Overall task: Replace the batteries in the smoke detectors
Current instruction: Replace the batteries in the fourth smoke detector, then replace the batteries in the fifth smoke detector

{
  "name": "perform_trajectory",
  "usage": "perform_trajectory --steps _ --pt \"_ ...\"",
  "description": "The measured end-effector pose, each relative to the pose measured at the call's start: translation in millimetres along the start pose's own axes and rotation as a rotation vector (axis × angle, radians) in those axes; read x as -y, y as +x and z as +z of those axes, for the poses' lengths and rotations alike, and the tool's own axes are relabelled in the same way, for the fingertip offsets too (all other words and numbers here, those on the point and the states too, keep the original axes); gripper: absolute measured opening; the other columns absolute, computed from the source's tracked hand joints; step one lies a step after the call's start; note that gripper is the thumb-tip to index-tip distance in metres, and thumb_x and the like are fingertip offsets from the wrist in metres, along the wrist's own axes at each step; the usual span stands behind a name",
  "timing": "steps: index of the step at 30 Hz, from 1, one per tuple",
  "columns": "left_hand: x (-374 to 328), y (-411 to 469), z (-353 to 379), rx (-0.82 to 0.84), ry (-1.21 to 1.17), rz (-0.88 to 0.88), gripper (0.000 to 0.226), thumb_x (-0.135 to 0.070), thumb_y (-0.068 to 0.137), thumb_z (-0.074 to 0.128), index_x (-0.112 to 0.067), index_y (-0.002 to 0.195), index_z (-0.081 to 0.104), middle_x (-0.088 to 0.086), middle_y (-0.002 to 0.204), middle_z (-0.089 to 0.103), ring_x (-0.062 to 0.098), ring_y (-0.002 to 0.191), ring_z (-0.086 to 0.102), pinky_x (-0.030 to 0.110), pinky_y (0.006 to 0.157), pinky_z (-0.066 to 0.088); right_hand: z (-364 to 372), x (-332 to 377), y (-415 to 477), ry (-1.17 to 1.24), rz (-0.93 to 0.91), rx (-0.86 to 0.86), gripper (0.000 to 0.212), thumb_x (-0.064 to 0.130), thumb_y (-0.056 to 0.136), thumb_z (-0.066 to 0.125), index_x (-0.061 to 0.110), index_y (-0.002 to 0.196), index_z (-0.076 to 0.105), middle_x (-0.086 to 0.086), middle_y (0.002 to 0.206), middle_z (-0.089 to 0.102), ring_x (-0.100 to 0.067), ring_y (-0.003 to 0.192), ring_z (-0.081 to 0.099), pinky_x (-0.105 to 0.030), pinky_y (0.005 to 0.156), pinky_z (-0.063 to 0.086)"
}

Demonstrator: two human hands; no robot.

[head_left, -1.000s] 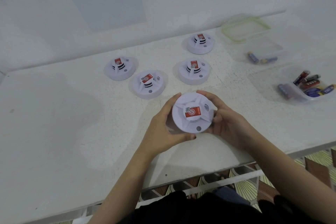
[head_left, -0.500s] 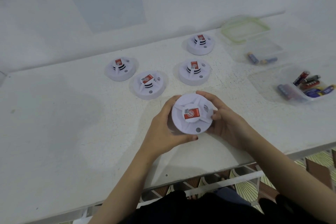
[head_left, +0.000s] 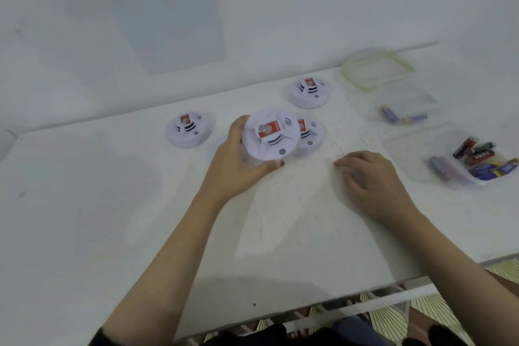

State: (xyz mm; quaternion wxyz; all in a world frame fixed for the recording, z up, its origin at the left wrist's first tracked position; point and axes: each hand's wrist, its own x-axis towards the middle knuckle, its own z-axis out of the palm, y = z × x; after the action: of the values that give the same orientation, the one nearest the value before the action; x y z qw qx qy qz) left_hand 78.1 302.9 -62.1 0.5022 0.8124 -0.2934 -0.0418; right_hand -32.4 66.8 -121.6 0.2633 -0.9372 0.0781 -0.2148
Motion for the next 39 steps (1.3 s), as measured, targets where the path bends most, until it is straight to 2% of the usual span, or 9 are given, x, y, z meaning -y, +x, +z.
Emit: perform_trajectory --steps 4,8,18,21,23,25,30,35,39 --pt "9.9 57.6 -9.5 0.011 0.263 -0.042 0.089 -0.046 0.075 0.077 -0.019 0.143 0.026 -0.006 0.129 0.055 0.016 0.114 0.057 0.026 0.081 0.046 1.7 1.5 2.6 0.014 0.007 -0.033 0.030 0.012 0.074 0.050 0.014 0.093 0.072 0.000 0.094 0.065 -0.019 0.088 0.058 -0.026 0.080 0.038" --pt "26.0 103.7 -10.0 0.045 0.485 -0.194 0.094 -0.054 0.079 0.069 -0.014 0.147 0.017 0.006 0.131 0.057 0.030 0.112 0.058 0.031 0.078 0.045 1.5 0.3 1.5 0.029 0.006 -0.037 0.031 0.011 0.072 0.051 0.015 0.094 0.072 0.005 0.095 0.063 -0.014 0.088 0.056 -0.026 0.081 0.038" --pt "49.3 143.4 -12.1 0.254 0.732 -0.403 0.088 -0.062 0.079 0.063 -0.014 0.144 0.027 0.008 0.143 0.048 0.030 0.128 0.048 0.039 0.104 0.033 2.8 -1.3 2.3 0.004 0.018 -0.040 0.035 0.018 0.072 0.044 0.019 0.093 0.072 0.010 0.093 0.062 -0.008 0.089 0.057 -0.024 0.080 0.039" --pt "44.9 154.8 -9.1 0.296 0.838 -0.442 0.107 -0.063 0.074 0.067 -0.011 0.150 0.012 0.017 0.154 0.026 0.032 0.142 0.026 0.045 0.113 0.021 3.8 1.0 1.6 0.003 0.034 -0.056 0.036 0.021 0.073 0.042 0.020 0.093 0.071 0.010 0.094 0.063 -0.006 0.091 0.054 -0.021 0.083 0.036" --pt "34.9 164.9 0.2 0.266 0.901 -0.354 0.114 -0.063 0.074 0.067 -0.010 0.152 0.002 0.018 0.158 0.014 0.032 0.147 0.013 0.049 0.117 0.011 4.8 0.5 2.1 -0.015 0.054 -0.081 0.035 0.023 0.072 0.042 0.021 0.092 0.071 0.007 0.094 0.063 -0.007 0.094 0.055 -0.024 0.085 0.037" --pt "23.2 178.3 16.0 0.208 0.890 -0.201 0.105 -0.060 0.077 0.066 -0.012 0.152 0.010 0.016 0.156 0.024 0.031 0.146 0.015 0.048 0.117 0.011 5.0 -0.9 2.4 -0.045 0.094 -0.119 0.035 0.025 0.072 0.043 0.022 0.092 0.072 0.004 0.095 0.064 -0.014 0.096 0.059 -0.033 0.086 0.043" --pt "4.3 206.8 59.2 0.278 0.717 -0.083 0.082 -0.053 0.079 0.067 -0.015 0.144 0.032 0.008 0.131 0.057 0.027 0.121 0.051 0.033 0.090 0.040 4.9 -6.5 0.1 -0.064 0.266 -0.173 0.039 0.034 0.074 0.039 0.024 0.095 0.071 0.003 0.105 0.061 -0.017 0.103 0.054 -0.026 0.092 0.030" --pt "7.7 222.2 86.6 0.356 0.656 -0.037 0.107 -0.058 0.072 0.073 -0.012 0.151 0.017 0.010 0.149 0.039 0.029 0.135 0.038 0.039 0.108 0.033 8.2 -11.6 3.9 -0.008 0.286 -0.243 0.032 0.033 0.072 0.044 0.027 0.089 0.071 0.007 0.103 0.060 -0.010 0.099 0.052 -0.032 0.092 0.035" --pt "16.1 229.3 91.1 0.318 0.639 -0.046 0.106 -0.046 0.072 0.077 -0.016 0.152 0.013 0.017 0.141 0.036 0.033 0.132 0.032 0.038 0.105 0.031 8.8 -14.5 6.9 0.007 0.283 -0.278 0.030 0.035 0.072 0.045 0.029 0.085 0.071 0.014 0.101 0.058 -0.007 0.098 0.052 -0.033 0.090 0.034"
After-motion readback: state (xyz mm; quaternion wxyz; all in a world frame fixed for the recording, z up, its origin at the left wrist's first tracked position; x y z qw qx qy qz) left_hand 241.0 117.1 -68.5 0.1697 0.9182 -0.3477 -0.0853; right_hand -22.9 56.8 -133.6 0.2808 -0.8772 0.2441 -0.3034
